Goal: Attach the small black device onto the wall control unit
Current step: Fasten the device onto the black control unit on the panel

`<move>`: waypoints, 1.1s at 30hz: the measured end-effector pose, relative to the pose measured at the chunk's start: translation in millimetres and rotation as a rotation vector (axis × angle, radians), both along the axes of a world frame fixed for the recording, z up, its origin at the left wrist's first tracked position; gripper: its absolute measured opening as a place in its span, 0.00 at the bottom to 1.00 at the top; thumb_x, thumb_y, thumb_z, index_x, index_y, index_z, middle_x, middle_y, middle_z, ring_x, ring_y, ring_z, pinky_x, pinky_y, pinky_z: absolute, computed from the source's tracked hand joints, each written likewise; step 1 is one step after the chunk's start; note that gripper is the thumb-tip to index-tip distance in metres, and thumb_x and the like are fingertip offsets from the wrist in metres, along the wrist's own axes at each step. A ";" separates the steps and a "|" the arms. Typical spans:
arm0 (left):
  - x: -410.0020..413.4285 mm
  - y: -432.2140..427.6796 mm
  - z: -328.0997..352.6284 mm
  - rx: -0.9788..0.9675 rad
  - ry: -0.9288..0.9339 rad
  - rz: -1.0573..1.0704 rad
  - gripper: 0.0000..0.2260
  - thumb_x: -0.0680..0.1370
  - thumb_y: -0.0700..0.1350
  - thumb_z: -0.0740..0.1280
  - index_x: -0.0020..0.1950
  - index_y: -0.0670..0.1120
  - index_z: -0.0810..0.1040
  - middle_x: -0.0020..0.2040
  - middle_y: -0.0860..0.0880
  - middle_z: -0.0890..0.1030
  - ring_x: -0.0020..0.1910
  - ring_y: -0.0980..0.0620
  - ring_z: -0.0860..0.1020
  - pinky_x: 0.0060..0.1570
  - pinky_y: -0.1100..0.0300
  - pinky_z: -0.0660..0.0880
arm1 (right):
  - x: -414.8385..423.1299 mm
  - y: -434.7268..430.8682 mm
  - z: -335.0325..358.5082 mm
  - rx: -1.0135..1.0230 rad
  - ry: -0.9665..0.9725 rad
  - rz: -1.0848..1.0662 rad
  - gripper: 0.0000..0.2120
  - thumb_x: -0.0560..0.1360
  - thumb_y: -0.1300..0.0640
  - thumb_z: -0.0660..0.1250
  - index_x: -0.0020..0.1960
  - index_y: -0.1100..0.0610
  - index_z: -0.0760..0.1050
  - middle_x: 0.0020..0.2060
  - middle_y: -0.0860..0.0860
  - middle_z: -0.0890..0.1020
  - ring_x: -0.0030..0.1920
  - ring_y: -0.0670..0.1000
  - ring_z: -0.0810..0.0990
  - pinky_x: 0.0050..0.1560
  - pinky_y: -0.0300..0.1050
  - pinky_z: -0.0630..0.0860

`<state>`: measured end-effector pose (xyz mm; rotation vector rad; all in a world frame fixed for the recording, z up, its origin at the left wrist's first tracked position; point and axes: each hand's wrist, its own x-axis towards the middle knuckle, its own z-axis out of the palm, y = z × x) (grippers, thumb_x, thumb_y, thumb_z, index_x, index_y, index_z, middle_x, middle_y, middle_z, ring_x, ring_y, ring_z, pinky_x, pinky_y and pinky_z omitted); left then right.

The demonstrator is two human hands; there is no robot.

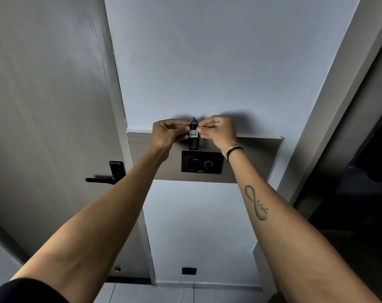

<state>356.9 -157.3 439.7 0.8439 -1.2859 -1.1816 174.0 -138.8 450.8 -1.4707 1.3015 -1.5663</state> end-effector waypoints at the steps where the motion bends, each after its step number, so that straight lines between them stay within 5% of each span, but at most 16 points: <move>1: -0.8 -0.5 0.6 -0.003 0.000 0.002 0.06 0.74 0.31 0.77 0.46 0.41 0.87 0.35 0.49 0.89 0.34 0.52 0.86 0.43 0.59 0.87 | 0.2 -0.3 0.9 0.000 -0.009 0.001 0.07 0.70 0.71 0.78 0.47 0.66 0.84 0.39 0.58 0.85 0.37 0.49 0.84 0.37 0.38 0.84; 11: -7.2 -1.7 -2.7 -0.042 0.013 0.025 0.06 0.74 0.30 0.76 0.47 0.38 0.87 0.35 0.49 0.88 0.35 0.52 0.86 0.40 0.61 0.85 | -2.2 0.5 -1.3 -0.014 -0.041 -0.007 0.08 0.71 0.73 0.76 0.49 0.71 0.83 0.37 0.57 0.84 0.39 0.53 0.83 0.40 0.40 0.86; 17: -8.8 0.0 -16.7 -0.078 -0.039 0.059 0.10 0.75 0.29 0.75 0.43 0.44 0.87 0.34 0.53 0.87 0.36 0.54 0.86 0.43 0.60 0.86 | -3.4 1.1 -15.3 -0.015 0.087 -0.079 0.07 0.69 0.70 0.79 0.42 0.59 0.85 0.35 0.54 0.86 0.36 0.49 0.85 0.43 0.49 0.88; 22: -13.4 -1.5 -32.1 -0.103 -0.099 0.129 0.07 0.75 0.30 0.76 0.46 0.41 0.88 0.41 0.43 0.87 0.40 0.49 0.86 0.45 0.56 0.86 | -5.5 -0.6 -28.9 -0.037 0.268 -0.181 0.06 0.67 0.64 0.81 0.40 0.56 0.87 0.37 0.53 0.89 0.42 0.57 0.89 0.49 0.60 0.86; 26: -17.8 -1.1 -43.3 -0.110 -0.177 0.186 0.11 0.75 0.31 0.76 0.44 0.47 0.88 0.41 0.46 0.88 0.42 0.49 0.88 0.52 0.50 0.87 | -5.8 0.8 -38.7 -0.028 0.321 -0.207 0.06 0.67 0.63 0.81 0.40 0.55 0.86 0.37 0.51 0.88 0.41 0.54 0.88 0.48 0.59 0.86; 33: -18.9 1.1 -53.1 -0.152 -0.336 0.250 0.07 0.74 0.32 0.76 0.50 0.40 0.89 0.46 0.44 0.90 0.47 0.47 0.89 0.56 0.49 0.87 | -2.8 7.9 -50.0 -0.030 0.414 -0.237 0.07 0.67 0.63 0.81 0.39 0.54 0.85 0.35 0.48 0.87 0.37 0.48 0.86 0.48 0.54 0.86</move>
